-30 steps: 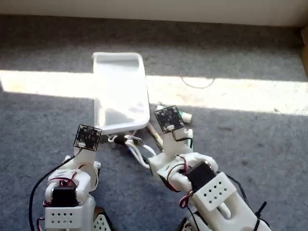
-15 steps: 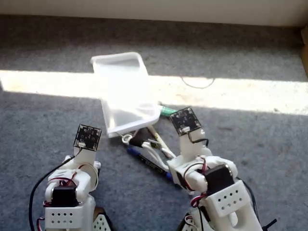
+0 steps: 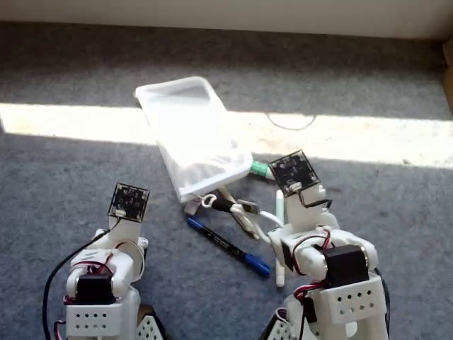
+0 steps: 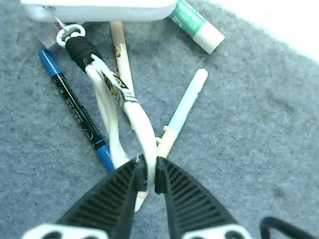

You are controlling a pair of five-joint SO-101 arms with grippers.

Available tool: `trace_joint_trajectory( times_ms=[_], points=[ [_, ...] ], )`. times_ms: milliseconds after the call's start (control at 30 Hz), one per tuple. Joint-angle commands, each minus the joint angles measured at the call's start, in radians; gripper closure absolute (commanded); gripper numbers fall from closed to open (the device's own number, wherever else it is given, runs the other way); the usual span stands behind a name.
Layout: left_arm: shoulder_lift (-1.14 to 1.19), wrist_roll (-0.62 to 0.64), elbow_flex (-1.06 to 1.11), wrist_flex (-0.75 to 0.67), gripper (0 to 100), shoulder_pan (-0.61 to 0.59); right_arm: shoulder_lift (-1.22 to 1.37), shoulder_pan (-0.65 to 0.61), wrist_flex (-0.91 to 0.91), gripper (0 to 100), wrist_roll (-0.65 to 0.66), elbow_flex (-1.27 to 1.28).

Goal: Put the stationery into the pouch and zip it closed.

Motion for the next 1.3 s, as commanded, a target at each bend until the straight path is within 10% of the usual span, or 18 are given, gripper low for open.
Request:
trace_joint_trajectory(
  times_ms=[0,933,1267],
  points=[
    [-0.01,-0.006,-0.054,0.005,98,-0.015,-0.019,0.035,0.007,99.1,0.064,-0.051],
    [-0.012,-0.124,-0.085,-0.127,97,-0.16,-0.019,0.105,0.01,79.6,0.201,-0.177],
    [-0.012,-0.126,-0.087,-0.127,97,-0.188,0.183,-0.139,0.005,79.6,0.169,-0.311]
  ],
)
